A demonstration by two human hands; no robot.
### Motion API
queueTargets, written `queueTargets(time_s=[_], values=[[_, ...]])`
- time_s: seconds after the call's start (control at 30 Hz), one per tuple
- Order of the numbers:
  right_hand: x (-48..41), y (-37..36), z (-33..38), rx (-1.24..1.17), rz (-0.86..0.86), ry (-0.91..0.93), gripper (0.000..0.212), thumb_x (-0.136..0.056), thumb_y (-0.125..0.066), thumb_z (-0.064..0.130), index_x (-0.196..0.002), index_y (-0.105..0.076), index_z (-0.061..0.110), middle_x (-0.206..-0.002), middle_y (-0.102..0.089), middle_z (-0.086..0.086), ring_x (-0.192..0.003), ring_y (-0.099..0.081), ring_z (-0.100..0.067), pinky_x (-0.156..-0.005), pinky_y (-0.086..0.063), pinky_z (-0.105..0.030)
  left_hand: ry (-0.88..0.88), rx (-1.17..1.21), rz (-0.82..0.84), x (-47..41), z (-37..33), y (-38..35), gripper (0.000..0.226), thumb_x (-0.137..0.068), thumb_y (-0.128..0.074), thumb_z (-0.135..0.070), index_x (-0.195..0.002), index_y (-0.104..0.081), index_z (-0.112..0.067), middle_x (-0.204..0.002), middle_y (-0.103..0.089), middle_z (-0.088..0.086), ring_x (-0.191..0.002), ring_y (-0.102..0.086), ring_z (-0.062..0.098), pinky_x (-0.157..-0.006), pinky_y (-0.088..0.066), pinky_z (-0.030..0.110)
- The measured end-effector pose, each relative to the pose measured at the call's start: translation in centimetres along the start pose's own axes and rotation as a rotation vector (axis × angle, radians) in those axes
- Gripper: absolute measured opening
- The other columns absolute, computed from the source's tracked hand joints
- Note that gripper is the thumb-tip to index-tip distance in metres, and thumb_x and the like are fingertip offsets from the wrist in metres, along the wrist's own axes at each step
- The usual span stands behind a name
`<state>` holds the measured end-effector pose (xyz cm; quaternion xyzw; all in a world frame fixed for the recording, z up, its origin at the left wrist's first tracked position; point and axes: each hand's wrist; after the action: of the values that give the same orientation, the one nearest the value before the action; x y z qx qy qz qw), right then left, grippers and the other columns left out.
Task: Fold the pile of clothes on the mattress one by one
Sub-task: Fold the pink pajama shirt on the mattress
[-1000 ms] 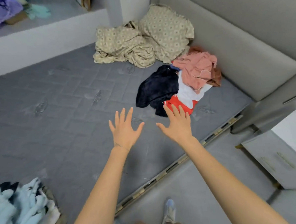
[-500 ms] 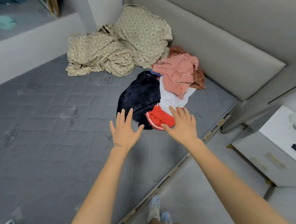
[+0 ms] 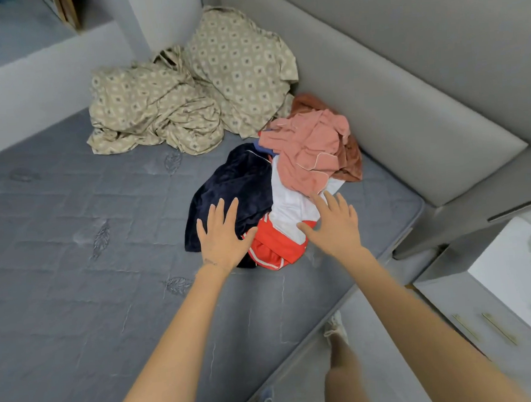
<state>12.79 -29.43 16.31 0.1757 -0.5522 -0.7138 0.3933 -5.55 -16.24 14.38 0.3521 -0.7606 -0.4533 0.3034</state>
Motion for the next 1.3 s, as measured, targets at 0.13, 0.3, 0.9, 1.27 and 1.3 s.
queueTargets(time_s=[0.13,0.3,0.9,1.27,1.3], values=[[-6.6,1.4,-3.8,0.019,0.04,0.04,0.08,-0.088,-0.052,0.058,-0.153,-0.021,0.022,-0.159,-0.019,-0.007,-0.147,-0.01,-0.03,-0.116,-0.013,-0.049,0.037,-0.016,-0.012,-5.2,-3.8,-2.2,0.075,-0.092,-0.047,-0.059,-0.154,-0.015,-0.029,-0.162,-0.008,0.003,-0.149,0.001,0.02,-0.117,0.004,0.049],[-14.3,2.4,-7.9,-0.001,0.087,0.093,0.093,-0.072,-0.03,0.07,-0.148,-0.035,0.018,-0.152,-0.034,-0.012,-0.143,-0.023,-0.035,-0.111,-0.026,-0.052,0.135,-0.001,-0.009,-11.4,-9.4,-6.6,0.075,-0.092,-0.041,-0.062,-0.154,-0.017,-0.027,-0.162,-0.01,0.003,-0.149,0.0,0.02,-0.117,0.005,0.048],[-37.0,-11.8,-22.2,0.003,0.197,0.011,0.092,-0.085,-0.066,0.046,-0.154,-0.012,0.019,-0.161,-0.013,-0.008,-0.148,-0.008,-0.03,-0.117,-0.012,-0.043,0.289,0.101,0.188,-30.6,-11.3,-28.5,0.098,-0.077,-0.028,-0.075,-0.153,-0.017,-0.015,-0.16,-0.015,0.004,-0.148,-0.007,0.021,-0.118,-0.002,0.047],[-42.7,-19.5,-23.5,0.072,0.011,0.042,0.049,-0.088,-0.063,0.035,-0.125,-0.053,0.005,-0.111,-0.058,-0.014,-0.108,-0.051,-0.033,-0.096,-0.032,-0.043,0.359,0.169,-0.143,-34.9,-10.2,-36.8,0.043,-0.075,-0.076,-0.019,-0.106,-0.057,0.005,-0.097,-0.056,0.022,-0.089,-0.053,0.039,-0.075,-0.037,0.041],[-42.6,-19.4,-23.6,-0.001,0.007,0.051,0.033,-0.09,-0.06,0.033,-0.106,-0.059,0.004,-0.102,-0.061,-0.015,-0.1,-0.054,-0.034,-0.09,-0.035,-0.044,0.352,0.196,-0.138,-34.8,-9.9,-36.5,0.036,-0.076,-0.073,-0.01,-0.106,-0.059,0.004,-0.097,-0.057,0.021,-0.09,-0.052,0.038,-0.075,-0.033,0.037]])
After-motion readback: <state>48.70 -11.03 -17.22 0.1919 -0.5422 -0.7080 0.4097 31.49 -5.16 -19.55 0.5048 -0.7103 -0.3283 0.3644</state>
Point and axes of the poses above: each hand's wrist, its own x-axis away from the middle knuckle, its own y-axis out of the back of the hand, z = x × y
